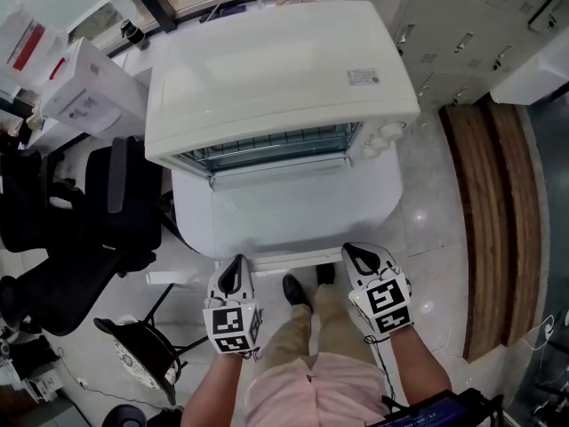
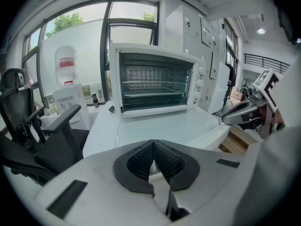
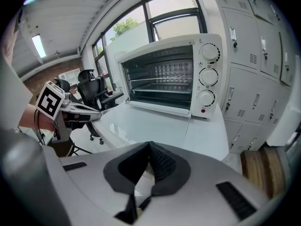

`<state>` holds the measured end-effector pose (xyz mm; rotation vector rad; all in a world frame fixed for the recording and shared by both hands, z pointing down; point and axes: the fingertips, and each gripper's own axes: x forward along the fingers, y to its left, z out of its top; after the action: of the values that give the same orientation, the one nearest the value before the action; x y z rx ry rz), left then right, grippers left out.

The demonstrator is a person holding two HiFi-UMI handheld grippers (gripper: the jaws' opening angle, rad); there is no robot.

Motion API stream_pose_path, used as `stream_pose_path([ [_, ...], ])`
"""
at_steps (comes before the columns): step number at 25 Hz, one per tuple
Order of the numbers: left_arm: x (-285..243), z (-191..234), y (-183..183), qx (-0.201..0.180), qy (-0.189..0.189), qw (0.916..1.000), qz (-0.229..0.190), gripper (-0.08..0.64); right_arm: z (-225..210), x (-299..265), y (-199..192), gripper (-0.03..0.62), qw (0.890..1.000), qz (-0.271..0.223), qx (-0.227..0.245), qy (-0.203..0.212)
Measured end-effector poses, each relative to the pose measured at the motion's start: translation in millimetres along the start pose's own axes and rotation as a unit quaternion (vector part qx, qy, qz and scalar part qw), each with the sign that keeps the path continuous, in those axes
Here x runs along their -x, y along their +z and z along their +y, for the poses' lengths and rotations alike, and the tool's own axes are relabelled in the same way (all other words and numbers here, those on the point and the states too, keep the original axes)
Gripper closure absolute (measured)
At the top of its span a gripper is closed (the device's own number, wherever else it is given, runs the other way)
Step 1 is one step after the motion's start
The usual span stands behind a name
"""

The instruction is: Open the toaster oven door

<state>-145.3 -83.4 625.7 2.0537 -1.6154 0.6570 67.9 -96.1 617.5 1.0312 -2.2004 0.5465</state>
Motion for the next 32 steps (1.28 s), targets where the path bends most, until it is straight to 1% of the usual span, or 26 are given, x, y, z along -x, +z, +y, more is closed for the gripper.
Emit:
stream_pose_path([
  [15, -15, 0, -26, 0.002, -0.009, 0.9995, 0.029, 0.548, 0, -17, -24, 0.592, 1.0, 0.025, -0.006, 0.006],
  [32, -31, 0, -45, -0.002, -0.014, 0.9987, 0.048, 0.548, -1, -36, -47, 0.592, 0.999, 0.051, -0.011, 0.012],
])
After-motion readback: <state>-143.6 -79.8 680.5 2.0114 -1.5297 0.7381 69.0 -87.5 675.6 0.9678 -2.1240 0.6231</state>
